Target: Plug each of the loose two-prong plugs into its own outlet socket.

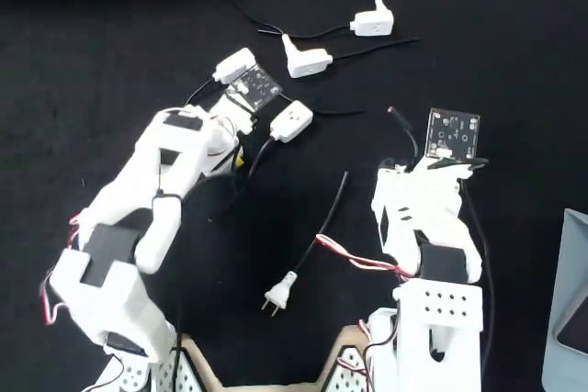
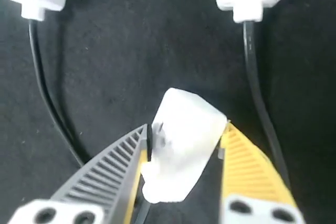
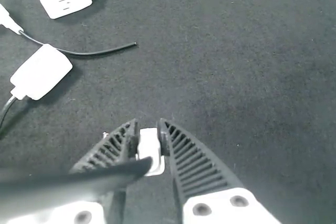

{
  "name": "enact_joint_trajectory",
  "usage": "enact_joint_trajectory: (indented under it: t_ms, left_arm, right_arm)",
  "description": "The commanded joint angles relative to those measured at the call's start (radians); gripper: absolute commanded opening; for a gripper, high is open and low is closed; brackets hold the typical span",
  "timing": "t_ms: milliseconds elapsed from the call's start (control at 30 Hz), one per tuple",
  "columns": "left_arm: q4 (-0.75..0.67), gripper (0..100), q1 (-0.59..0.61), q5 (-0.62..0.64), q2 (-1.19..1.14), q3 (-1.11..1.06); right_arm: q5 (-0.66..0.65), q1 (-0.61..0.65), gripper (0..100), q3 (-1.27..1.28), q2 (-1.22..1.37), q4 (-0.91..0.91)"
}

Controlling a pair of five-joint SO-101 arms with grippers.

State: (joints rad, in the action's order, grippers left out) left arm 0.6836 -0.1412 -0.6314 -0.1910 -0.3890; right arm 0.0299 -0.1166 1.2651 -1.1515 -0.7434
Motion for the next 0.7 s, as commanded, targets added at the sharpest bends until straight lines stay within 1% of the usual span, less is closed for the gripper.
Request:
enact_joint_trajectory:
  t_ms: [0,100,333,367,433,600,667]
  left_arm:
    - [0.015,21,0.024,-0.005,-0.041,0.085]
    - [0.017,20,0.047,-0.003,-0.058,0.104]
    - [0.018,4,0.048,-0.003,-0.058,0.104]
    - [0.018,3,0.051,-0.003,-0.058,0.101]
    - [0.035,3,0.061,-0.003,-0.057,0.094]
    - [0.245,3,0.061,0.005,0.034,0.094]
    - [0.338,3,0.058,0.046,0.106,0.094]
  right_arm:
    - [-0.006,0.012,1.1,-0.010,-0.005,0.020]
    - [-0.006,0.012,1.1,-0.010,-0.005,0.020]
    - [-0.006,0.012,1.1,-0.012,-0.005,0.020]
    - [-0.006,0.012,1.1,-0.012,-0.005,0.020]
    - [-0.006,0.012,1.1,-0.010,-0.005,0.020]
    - [-0.006,0.012,1.1,-0.010,-0.005,0.020]
    - [-0.006,0.012,1.1,-0.012,-0.005,0.020]
